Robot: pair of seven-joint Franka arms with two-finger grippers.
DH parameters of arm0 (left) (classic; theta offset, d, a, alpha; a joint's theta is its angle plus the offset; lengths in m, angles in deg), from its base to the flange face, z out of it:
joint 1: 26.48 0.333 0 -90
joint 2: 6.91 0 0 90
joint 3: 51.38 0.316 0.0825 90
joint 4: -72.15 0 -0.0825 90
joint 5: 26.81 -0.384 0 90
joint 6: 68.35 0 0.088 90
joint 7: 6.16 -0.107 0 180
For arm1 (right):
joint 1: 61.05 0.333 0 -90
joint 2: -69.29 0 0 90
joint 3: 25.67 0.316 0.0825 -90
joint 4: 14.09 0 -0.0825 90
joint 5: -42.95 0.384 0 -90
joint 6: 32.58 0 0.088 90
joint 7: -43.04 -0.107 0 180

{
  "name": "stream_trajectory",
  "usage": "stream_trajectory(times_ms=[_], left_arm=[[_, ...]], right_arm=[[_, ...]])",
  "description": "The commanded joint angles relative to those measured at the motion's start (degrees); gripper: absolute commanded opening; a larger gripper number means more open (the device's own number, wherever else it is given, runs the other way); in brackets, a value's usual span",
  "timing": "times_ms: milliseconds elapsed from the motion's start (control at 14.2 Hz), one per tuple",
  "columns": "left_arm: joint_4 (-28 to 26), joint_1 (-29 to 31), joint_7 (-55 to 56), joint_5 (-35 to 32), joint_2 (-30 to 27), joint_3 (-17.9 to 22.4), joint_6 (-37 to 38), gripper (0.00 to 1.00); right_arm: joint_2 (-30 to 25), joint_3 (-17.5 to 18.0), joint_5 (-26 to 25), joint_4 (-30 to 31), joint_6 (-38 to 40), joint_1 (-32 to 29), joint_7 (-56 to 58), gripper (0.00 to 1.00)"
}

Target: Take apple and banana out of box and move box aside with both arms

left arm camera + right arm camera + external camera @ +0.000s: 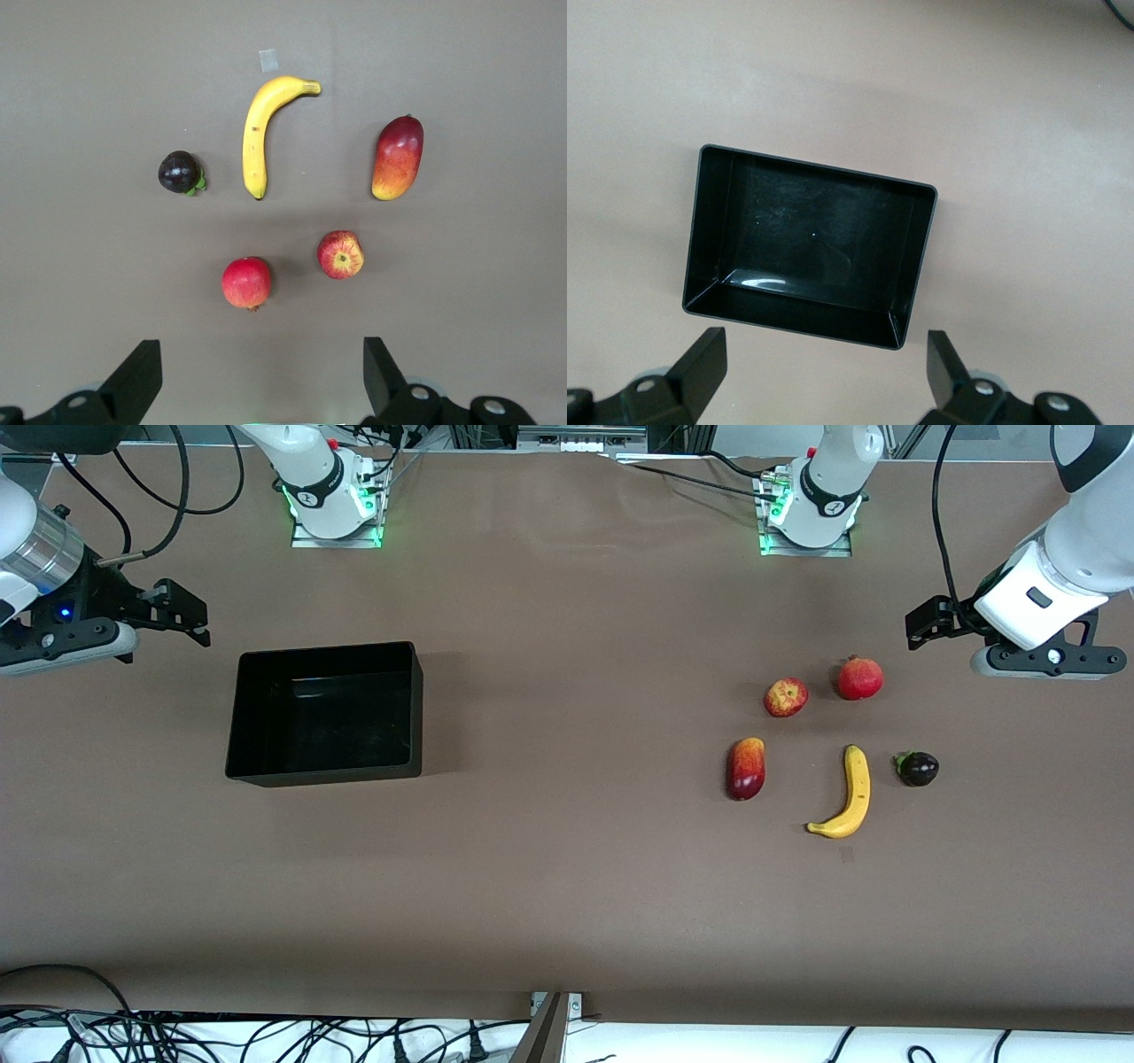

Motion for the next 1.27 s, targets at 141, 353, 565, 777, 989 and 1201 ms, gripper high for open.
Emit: stream_trajectory(times_ms=[141,353,565,777,989,1201], left_arm=[[1.2,-0.2,-0.3,-1.5,0.0,-0.2,0.8,1.00],[1.2,-0.3,-0.3,-1.6,0.0,-0.2,0.8,1.00],[1.2,-0.3,-0.2,-1.6,0.0,-0.2,0.8,1.00],[1.2,-0.3,-0.2,-1.5,0.0,-0.2,0.8,1.00],[1.2,-0.3,-0.2,-1.6,0.0,-0.3,0.8,1.00],[1.2,-0.3,-0.2,-1.6,0.0,-0.2,0.8,1.00]], right_arm=[[1.1,0.8,-0.1,-2.0,-0.6,-1.3,-0.5,1.00],[1.1,0.8,-0.1,-2.4,-0.6,-1.1,0.2,1.00],[1.2,0.7,-0.5,-2.4,-0.7,-1.3,0.3,1.00],[1.7,0.1,-0.4,-2.4,-1.1,-1.6,0.2,1.00],[2.1,0.1,0.2,-2.4,-1.8,-1.4,-0.2,1.00],[2.0,0.2,0.2,-2.4,-1.7,-1.1,-0.1,1.00]])
